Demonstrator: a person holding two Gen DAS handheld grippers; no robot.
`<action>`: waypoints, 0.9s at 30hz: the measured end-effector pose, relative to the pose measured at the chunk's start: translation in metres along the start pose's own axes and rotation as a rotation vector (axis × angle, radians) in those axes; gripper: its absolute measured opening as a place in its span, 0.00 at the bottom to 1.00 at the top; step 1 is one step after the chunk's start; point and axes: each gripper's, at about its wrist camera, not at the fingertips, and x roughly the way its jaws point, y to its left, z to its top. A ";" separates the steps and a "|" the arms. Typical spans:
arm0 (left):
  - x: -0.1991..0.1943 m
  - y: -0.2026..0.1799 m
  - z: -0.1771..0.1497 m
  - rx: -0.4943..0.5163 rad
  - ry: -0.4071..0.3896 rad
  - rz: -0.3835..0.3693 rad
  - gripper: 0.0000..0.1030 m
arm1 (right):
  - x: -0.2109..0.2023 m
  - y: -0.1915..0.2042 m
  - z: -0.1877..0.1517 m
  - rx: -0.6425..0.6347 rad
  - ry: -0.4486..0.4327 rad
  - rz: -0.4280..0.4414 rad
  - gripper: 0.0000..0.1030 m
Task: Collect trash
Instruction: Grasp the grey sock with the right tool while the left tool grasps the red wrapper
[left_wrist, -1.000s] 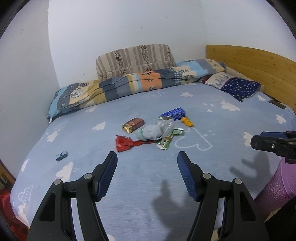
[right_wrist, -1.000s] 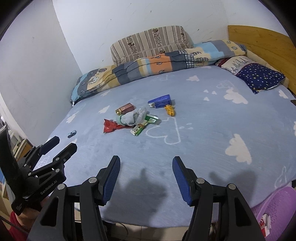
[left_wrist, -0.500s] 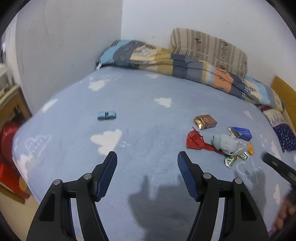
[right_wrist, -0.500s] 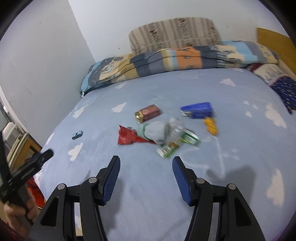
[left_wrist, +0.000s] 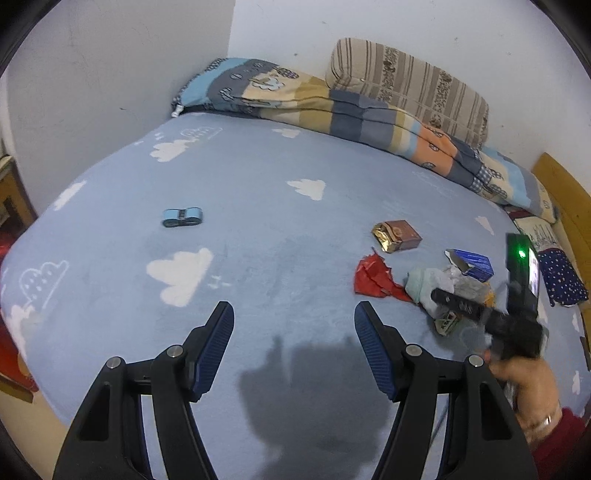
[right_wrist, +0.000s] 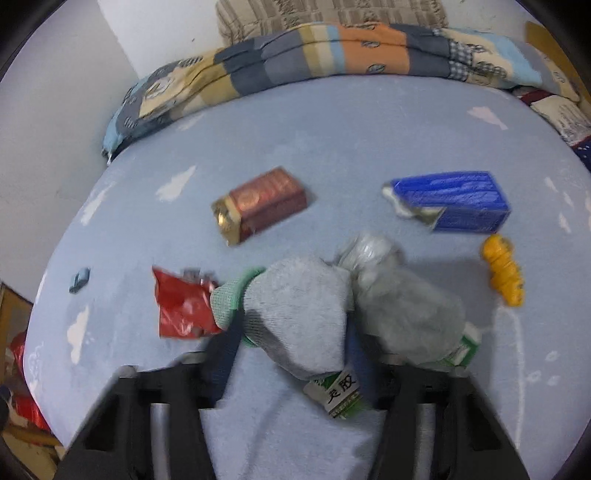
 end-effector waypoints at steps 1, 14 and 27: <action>0.005 -0.003 0.002 0.005 0.007 -0.005 0.65 | -0.002 0.002 -0.002 -0.014 0.004 0.011 0.11; 0.123 -0.041 0.029 -0.003 0.165 -0.194 0.65 | -0.189 -0.015 -0.085 0.019 -0.228 0.214 0.09; 0.198 -0.084 0.020 0.091 0.212 -0.191 0.31 | -0.181 -0.055 -0.104 0.082 -0.213 0.136 0.09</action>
